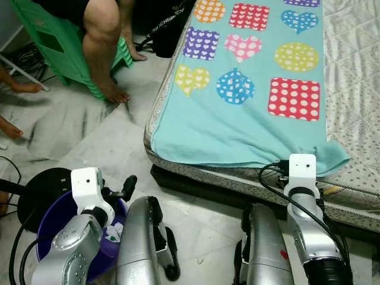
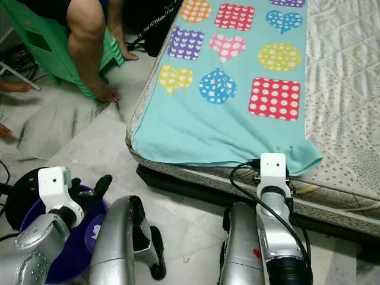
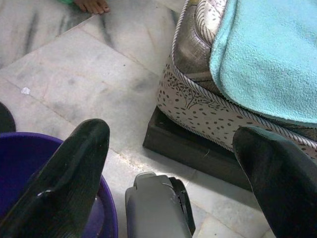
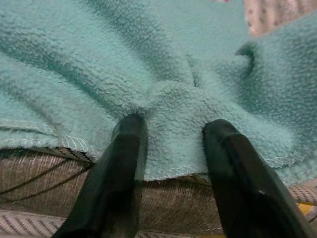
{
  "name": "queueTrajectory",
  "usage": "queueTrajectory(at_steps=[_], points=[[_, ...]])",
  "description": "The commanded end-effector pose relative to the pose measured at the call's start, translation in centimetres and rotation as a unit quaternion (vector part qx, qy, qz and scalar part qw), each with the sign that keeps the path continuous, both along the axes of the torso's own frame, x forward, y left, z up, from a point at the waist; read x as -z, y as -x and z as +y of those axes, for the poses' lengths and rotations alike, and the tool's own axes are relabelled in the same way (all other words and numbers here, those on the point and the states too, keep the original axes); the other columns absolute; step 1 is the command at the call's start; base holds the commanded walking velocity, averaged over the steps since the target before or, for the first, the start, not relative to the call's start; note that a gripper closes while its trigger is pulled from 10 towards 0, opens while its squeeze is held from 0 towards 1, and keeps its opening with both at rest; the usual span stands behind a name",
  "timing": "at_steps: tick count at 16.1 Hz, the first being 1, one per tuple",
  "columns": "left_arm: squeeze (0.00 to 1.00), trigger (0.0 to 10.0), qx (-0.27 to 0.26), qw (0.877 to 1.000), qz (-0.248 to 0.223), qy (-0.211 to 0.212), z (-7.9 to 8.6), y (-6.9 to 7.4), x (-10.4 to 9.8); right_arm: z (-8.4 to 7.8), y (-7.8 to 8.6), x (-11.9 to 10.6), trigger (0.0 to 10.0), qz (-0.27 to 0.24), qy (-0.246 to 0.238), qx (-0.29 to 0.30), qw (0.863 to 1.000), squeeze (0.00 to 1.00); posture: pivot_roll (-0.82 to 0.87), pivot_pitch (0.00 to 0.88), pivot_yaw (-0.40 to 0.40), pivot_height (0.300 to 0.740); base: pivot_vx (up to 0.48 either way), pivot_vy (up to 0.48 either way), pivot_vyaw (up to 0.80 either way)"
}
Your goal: Clean up the room
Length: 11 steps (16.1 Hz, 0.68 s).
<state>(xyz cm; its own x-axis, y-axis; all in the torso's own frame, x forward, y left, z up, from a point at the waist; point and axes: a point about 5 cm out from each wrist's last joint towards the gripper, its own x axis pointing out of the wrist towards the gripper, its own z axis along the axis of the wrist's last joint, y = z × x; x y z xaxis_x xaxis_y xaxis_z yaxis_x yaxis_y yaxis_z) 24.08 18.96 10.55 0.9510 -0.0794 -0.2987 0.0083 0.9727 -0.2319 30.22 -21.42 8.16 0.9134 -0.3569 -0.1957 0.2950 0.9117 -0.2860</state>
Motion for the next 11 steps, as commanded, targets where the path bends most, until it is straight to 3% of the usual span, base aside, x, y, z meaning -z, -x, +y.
queueTrajectory(at_steps=[1,11], points=[[0.0,10.0,-0.012,1.0,0.02,-0.007,0.6,0.6,0.9,-0.1,0.9,1.1,0.0,0.028,-0.013,0.001,1.0,0.0,-0.05,0.291,0.084,0.569,0.0,0.0,0.0],[0.0,10.0,-0.009,1.0,0.026,-0.01,0.6,1.5,1.1,-1.3,3.0,2.0,0.0,0.066,-0.049,0.009,0.997,0.0,-0.05,0.267,0.087,0.569,0.0,0.0,0.0]])
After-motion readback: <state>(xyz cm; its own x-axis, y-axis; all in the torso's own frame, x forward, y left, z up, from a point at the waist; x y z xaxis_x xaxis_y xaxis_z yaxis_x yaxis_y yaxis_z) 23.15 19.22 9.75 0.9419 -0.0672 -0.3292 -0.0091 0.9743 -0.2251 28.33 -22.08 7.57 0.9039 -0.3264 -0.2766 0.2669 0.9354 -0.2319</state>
